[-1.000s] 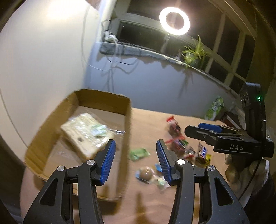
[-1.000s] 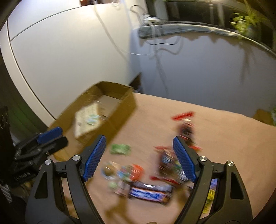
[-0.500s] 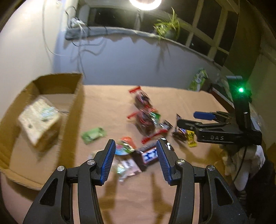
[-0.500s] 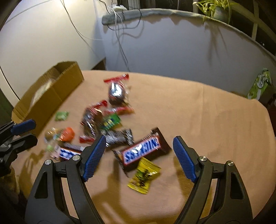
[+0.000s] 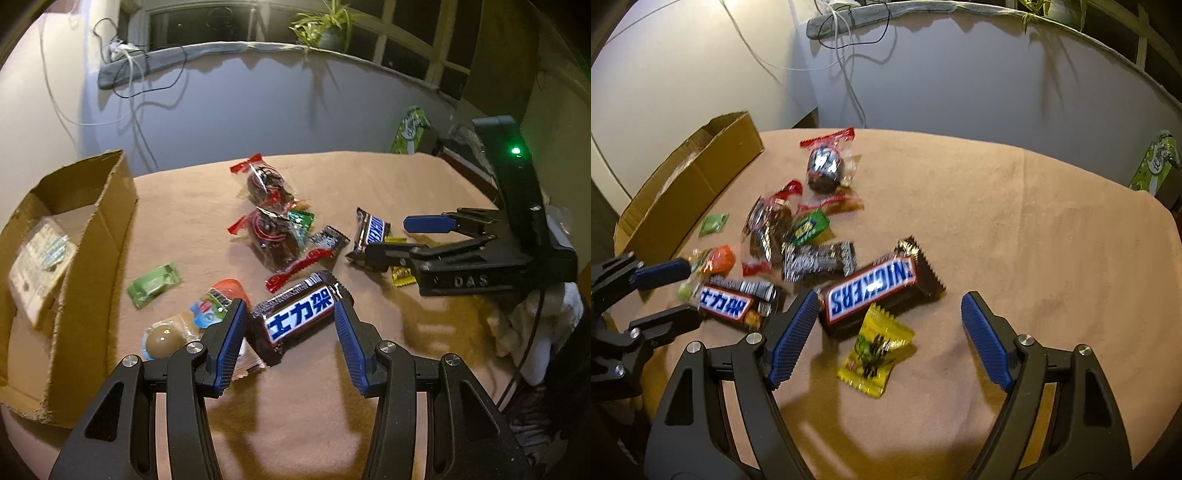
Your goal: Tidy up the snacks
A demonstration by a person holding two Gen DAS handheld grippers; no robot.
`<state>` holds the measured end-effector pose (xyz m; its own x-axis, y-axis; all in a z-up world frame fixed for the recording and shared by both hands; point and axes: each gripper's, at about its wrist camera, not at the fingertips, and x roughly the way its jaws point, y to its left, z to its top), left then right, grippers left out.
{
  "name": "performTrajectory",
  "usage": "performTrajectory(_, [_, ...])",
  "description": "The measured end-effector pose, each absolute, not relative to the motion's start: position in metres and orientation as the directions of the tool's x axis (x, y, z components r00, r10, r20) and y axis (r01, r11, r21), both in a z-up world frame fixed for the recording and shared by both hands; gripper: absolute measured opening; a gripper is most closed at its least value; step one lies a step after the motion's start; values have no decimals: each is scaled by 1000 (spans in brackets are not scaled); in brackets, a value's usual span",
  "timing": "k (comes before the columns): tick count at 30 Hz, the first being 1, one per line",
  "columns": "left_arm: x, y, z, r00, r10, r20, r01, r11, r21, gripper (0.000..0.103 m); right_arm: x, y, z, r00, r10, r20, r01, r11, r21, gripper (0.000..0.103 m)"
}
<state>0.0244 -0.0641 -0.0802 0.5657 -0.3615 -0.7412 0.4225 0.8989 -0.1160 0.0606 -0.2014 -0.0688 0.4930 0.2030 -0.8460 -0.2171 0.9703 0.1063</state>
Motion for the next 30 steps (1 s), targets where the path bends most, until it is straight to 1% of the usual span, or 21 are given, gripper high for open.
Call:
performTrajectory(3, [27, -71, -81, 579, -336, -742, 433, 899, -69, 48, 49, -193, -71, 490, 202, -848, -244, 966, 89, 82])
performTrajectory(7, [35, -75, -84, 571, -328, -753, 444, 895, -53, 48, 39, -178, -76, 479, 198, -855, -290, 955, 58, 82])
performTrajectory(9, [40, -76, -87, 557, -328, -763, 449, 892, -56, 48, 40, -176, -78, 474, 185, -861, -293, 955, 43, 76])
performTrajectory(10, [42, -76, -88, 551, -331, -766, 450, 891, -62, 48, 40, -176, -78, 474, 181, -861, -289, 956, 42, 75])
performTrajectory(12, [42, -77, -90, 536, -343, -772, 460, 885, -74, 48, 41, -179, -77, 477, 184, -859, -279, 959, 51, 67])
performTrajectory(13, [41, -78, -91, 532, -344, -774, 465, 882, -72, 48, 41, -181, -76, 479, 182, -859, -271, 961, 53, 65])
performTrajectory(15, [38, -82, -93, 527, -341, -779, 478, 876, -60, 48, 40, -186, -75, 481, 180, -858, -263, 963, 55, 57])
performTrajectory(21, [27, -87, -102, 512, -334, -791, 501, 865, -41, 47, 41, -195, -75, 486, 177, -856, -249, 967, 58, 42])
performTrajectory(24, [27, -87, -102, 518, -323, -792, 489, 871, -35, 40, 39, -198, -75, 487, 178, -855, -246, 967, 61, 40])
performTrajectory(26, [28, -85, -99, 517, -337, -787, 487, 872, -54, 40, 39, -198, -75, 487, 177, -855, -245, 968, 61, 39])
performTrajectory(30, [31, -88, -97, 526, -338, -781, 493, 869, -44, 42, 38, -198, -75, 488, 174, -856, -246, 968, 56, 39])
